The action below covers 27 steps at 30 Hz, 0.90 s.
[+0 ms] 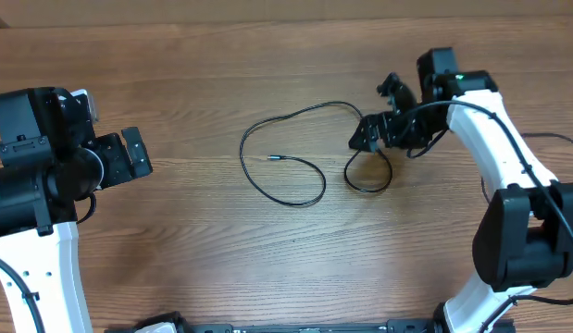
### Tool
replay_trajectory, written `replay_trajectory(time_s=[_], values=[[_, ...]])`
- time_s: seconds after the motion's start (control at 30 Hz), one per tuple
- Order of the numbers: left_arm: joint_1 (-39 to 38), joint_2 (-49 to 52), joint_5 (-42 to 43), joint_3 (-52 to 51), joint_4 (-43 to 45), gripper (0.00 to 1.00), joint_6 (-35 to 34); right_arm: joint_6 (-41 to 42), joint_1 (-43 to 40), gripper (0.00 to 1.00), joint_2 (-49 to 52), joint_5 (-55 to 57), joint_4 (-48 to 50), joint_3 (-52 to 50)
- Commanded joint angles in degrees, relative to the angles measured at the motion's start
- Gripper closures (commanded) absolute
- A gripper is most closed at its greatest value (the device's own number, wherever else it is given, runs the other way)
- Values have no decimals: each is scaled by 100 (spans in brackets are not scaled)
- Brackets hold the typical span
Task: Untangle cables
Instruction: 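Reach the right gripper to the last black cable at center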
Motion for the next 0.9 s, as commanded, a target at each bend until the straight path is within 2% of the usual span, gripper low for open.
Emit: replay_trajectory(time_s=[0.0, 0.6, 0.87], values=[[31, -63, -37, 48, 11, 0, 2, -63, 90, 0, -96, -197, 61, -328], [31, -63, -37, 48, 11, 0, 2, -15, 227, 0, -94, -1871, 1790, -2267], [31, -63, -35, 48, 11, 0, 2, 20, 227, 0, -94, -1873, 2022, -2564]])
